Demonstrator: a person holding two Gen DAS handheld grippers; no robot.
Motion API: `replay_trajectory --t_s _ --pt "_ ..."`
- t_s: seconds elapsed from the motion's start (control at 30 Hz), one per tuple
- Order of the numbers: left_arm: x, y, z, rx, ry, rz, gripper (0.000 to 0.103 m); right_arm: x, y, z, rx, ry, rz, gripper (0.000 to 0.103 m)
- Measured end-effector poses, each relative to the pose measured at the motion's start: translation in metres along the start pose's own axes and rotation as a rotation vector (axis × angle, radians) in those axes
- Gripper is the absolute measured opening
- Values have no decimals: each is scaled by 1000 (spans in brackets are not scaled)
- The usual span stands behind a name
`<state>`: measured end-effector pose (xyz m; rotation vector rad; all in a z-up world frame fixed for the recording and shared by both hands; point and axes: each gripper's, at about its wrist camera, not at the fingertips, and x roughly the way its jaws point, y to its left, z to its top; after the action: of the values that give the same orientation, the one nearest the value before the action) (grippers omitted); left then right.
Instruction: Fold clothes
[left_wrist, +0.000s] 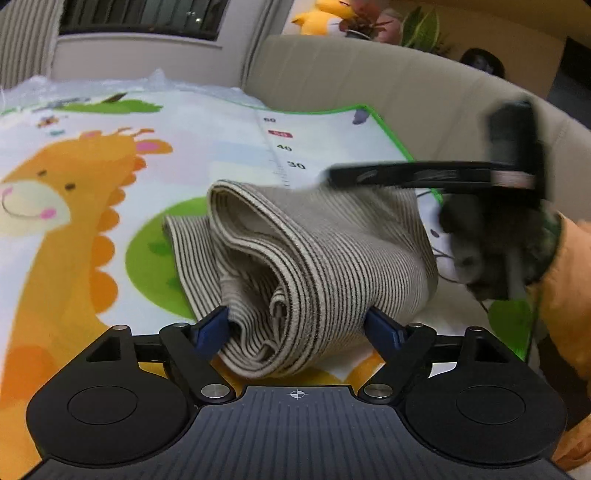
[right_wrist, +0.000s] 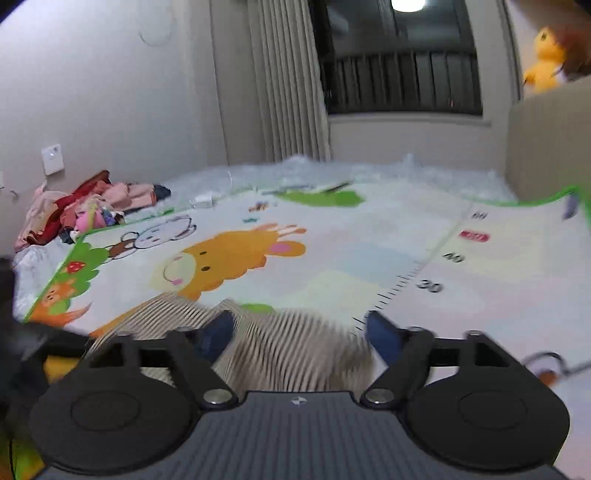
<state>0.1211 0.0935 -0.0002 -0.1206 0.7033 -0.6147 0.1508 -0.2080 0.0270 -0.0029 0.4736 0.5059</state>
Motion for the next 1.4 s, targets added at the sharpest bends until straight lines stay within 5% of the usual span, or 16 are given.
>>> replay_trajectory --t_s 0.2,0.23,0.33,0.43,0.53,0.63,0.7,0.77,0.8,0.97,1.13,1.2,1.4 --pt "-6 7 -1 -34 -45 -21 62 -14 -7 -55 66 52 -4 87" --pt "-5 8 0 -36 -46 -21 61 -13 -9 -60 98 42 0 82" --pt "-1 6 4 -43 -44 -19 55 -7 -13 -47 150 9 76 27" --pt "-4 4 18 -55 -51 -37 47 -3 -24 -19 175 -32 60 14" --pt "-4 8 42 -52 -82 -19 47 18 -45 -2 270 -47 61 14" --pt "6 18 64 -65 -106 31 49 56 -52 -2 253 23 17 15" --pt "19 24 70 -64 -89 77 51 82 -51 -9 213 93 -37 28" --pt "37 32 67 -76 -44 140 53 89 -47 -15 195 99 -103 53" --pt "42 37 64 -90 -36 149 58 87 -45 -17 195 88 -130 56" --pt "47 59 57 -184 -48 132 66 33 -51 -27 489 9 -52 84" --pt "51 70 55 -239 -60 111 70 39 -49 -64 977 45 243 87" --pt "52 74 53 -289 -65 103 72 60 -45 -71 1097 73 271 87" --pt "43 78 48 -338 -72 86 73 106 -19 -53 1037 13 66 90"
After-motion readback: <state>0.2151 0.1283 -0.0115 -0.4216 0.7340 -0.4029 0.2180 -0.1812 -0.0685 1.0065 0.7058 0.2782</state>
